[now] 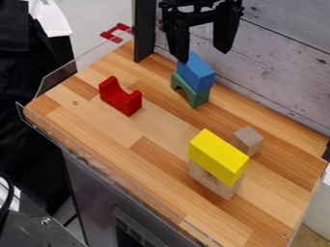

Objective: Turn a red arch upside down and place it on top of a yellow block

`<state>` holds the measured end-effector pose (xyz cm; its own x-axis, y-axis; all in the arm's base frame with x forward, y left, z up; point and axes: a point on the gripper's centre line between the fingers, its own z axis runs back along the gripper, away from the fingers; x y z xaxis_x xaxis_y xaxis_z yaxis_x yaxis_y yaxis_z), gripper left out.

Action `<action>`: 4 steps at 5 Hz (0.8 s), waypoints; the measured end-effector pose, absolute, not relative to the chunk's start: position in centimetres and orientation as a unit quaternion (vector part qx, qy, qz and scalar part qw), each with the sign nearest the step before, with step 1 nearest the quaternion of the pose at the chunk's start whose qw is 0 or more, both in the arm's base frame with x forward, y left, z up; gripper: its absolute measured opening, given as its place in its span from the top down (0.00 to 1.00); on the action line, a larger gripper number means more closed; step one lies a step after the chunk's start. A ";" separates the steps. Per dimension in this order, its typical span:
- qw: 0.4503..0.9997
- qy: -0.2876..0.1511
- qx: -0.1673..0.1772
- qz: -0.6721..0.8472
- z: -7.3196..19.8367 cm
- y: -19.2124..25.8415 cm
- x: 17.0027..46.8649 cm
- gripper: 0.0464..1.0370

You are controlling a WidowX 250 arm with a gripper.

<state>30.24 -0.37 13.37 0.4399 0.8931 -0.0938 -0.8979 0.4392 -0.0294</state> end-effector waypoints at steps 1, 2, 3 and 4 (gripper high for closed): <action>0.846 0.049 -0.027 0.529 12.3 -0.3 30.0 0.04; 0.830 0.029 -0.044 0.555 12.7 1.6 29.9 0.04; 0.811 0.013 -0.056 0.582 13.1 4.2 29.6 0.04; 0.797 0.011 -0.065 0.600 12.6 5.9 29.3 0.04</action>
